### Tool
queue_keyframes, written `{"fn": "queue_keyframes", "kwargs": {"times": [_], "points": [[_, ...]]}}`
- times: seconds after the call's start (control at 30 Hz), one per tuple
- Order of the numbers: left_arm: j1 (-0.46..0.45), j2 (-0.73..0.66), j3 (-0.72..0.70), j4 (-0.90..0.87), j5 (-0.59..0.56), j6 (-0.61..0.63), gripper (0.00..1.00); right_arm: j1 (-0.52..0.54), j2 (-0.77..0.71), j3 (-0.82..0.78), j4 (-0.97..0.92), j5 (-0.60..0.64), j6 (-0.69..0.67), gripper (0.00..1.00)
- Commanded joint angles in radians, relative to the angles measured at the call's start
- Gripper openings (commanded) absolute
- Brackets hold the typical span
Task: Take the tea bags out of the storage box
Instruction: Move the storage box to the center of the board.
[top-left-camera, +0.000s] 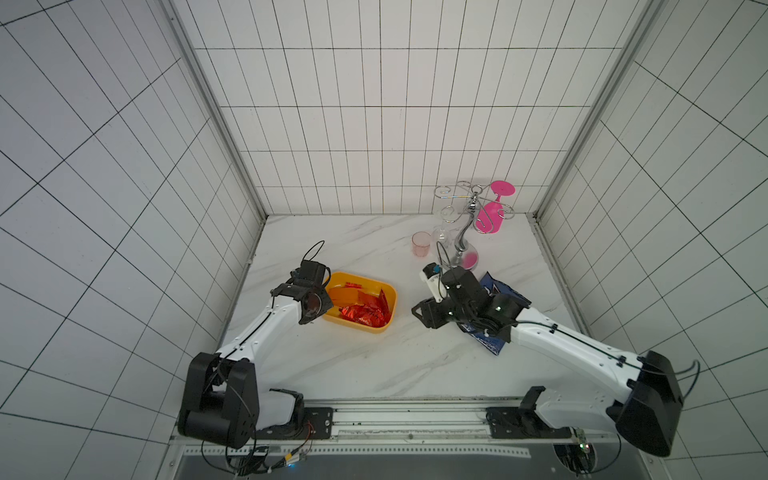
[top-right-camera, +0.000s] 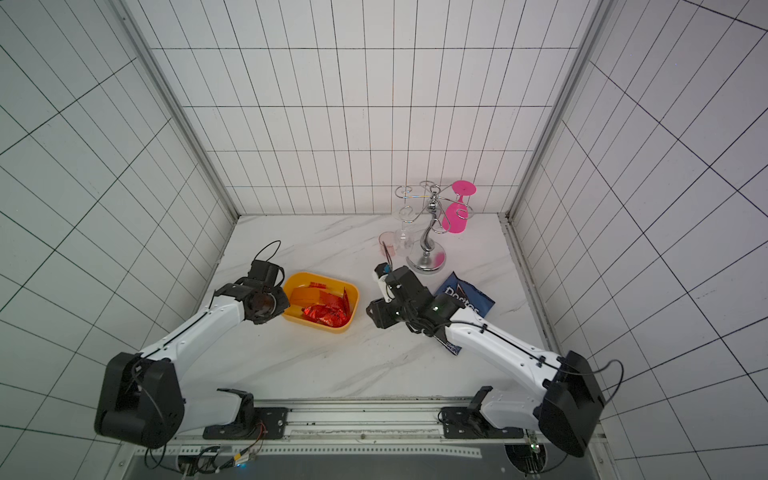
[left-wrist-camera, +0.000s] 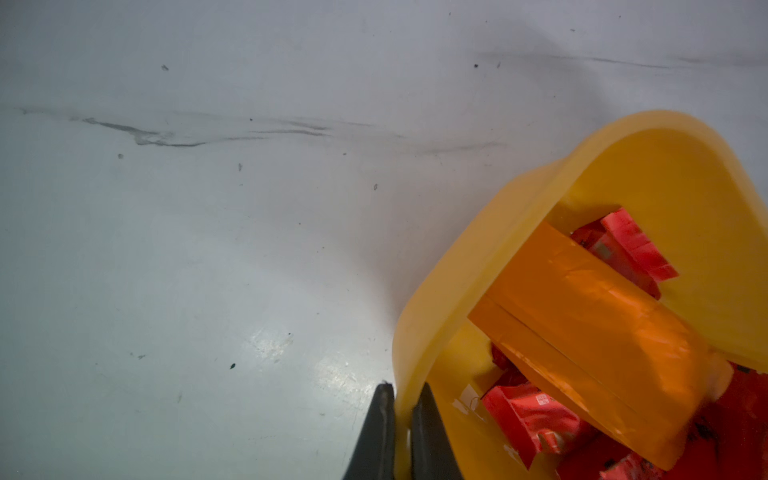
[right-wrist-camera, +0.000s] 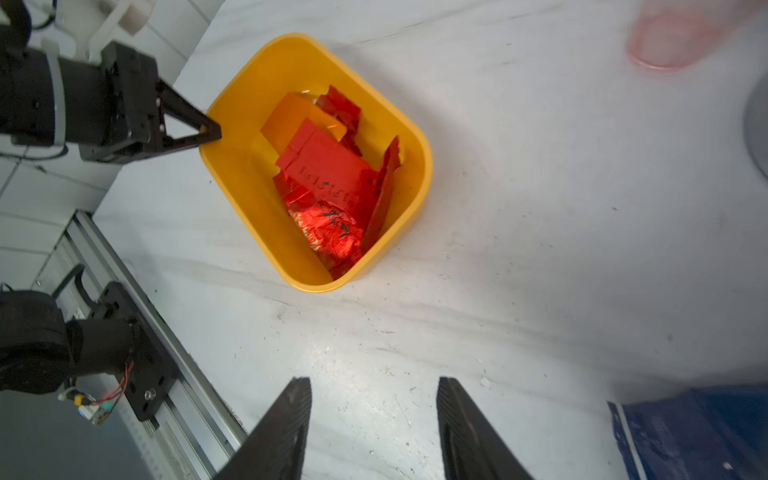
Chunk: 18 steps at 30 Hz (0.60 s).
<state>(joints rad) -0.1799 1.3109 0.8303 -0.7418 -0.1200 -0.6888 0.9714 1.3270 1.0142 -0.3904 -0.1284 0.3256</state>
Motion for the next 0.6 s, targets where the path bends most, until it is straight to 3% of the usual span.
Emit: {"fn": "queue_keyframes", "kwargs": {"times": [0.0, 0.27, 0.43, 0.57], "points": [[0.018, -0.013, -0.017, 0.027, -0.033, -0.005, 0.0, 0.073, 0.139, 0.135, -0.027, 0.123, -0.098, 0.54], [0.046, -0.016, -0.039, 0.065, 0.019, 0.008, 0.0, 0.094, 0.453, 0.412, -0.061, 0.091, -0.155, 0.64], [0.053, -0.012, -0.039, 0.067, 0.033, 0.009, 0.0, 0.148, 0.566, 0.532, -0.067, 0.122, -0.257, 0.73], [0.058, -0.013, -0.039, 0.067, 0.039, 0.009, 0.0, 0.15, 0.65, 0.629, -0.087, 0.121, -0.298, 0.73]]}}
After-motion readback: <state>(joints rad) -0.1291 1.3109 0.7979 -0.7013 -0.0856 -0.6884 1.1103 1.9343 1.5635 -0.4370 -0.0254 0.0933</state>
